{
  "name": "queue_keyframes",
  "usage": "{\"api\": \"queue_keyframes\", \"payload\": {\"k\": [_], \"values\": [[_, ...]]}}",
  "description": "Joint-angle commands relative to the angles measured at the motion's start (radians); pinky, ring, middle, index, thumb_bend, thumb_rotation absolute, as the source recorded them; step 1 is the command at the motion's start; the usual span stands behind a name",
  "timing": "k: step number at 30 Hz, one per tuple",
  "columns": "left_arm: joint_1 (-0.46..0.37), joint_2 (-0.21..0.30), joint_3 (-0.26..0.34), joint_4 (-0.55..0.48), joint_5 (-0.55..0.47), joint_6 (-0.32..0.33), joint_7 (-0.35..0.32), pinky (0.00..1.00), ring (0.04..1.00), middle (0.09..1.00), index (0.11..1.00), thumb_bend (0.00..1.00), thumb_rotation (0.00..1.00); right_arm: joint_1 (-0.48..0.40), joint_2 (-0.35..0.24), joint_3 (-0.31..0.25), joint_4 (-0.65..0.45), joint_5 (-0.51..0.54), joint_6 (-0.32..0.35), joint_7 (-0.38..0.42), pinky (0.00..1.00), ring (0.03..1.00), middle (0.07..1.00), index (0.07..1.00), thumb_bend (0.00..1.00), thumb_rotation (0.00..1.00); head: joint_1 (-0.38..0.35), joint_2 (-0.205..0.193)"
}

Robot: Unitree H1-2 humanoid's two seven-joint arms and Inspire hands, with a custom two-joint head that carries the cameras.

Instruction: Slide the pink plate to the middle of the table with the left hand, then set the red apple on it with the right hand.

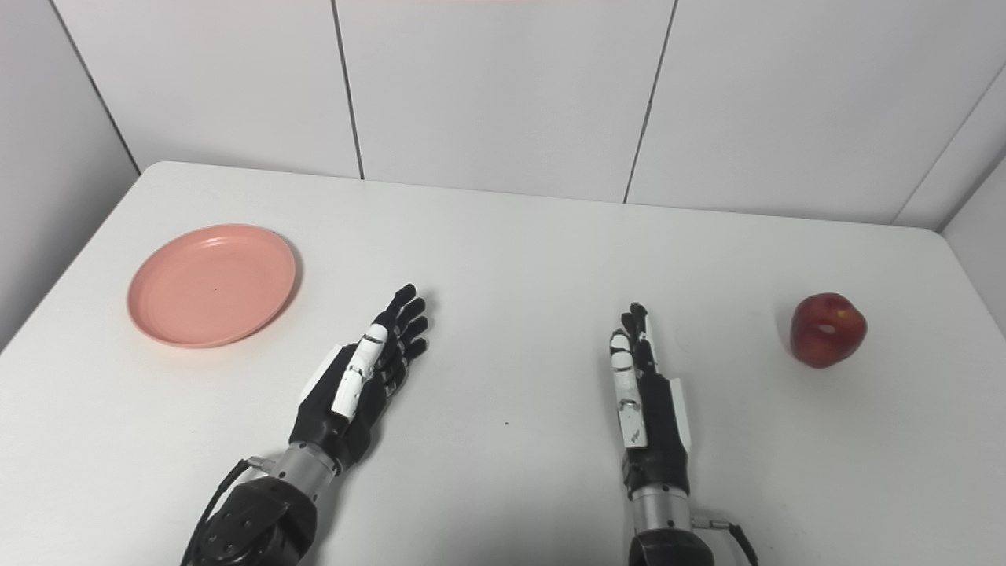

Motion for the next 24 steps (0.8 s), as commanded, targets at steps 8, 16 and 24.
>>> {"api": "queue_keyframes", "payload": {"k": [8,16,24], "values": [[-0.024,-0.008,-0.013,-0.028,0.011,-0.029,-0.002,1.0,1.0,1.0,1.0,0.38,1.0,-0.009,0.005,0.002,-0.006,0.004,-0.006,0.01,0.98,0.958,0.977,0.994,0.22,1.0,0.002,0.004],[-0.025,-0.009,-0.015,-0.026,0.016,-0.03,-0.001,1.0,1.0,1.0,1.0,0.38,1.0,-0.011,0.007,0.0,-0.004,0.009,-0.008,0.009,0.98,0.959,0.975,0.991,0.22,1.0,0.008,0.004],[-0.021,-0.034,-0.024,-0.003,0.02,-0.051,0.003,1.0,1.0,1.0,1.0,0.37,1.0,-0.008,-0.005,-0.015,0.006,0.058,-0.021,0.027,1.0,0.971,0.985,1.0,0.2,1.0,0.086,-0.031]]}}
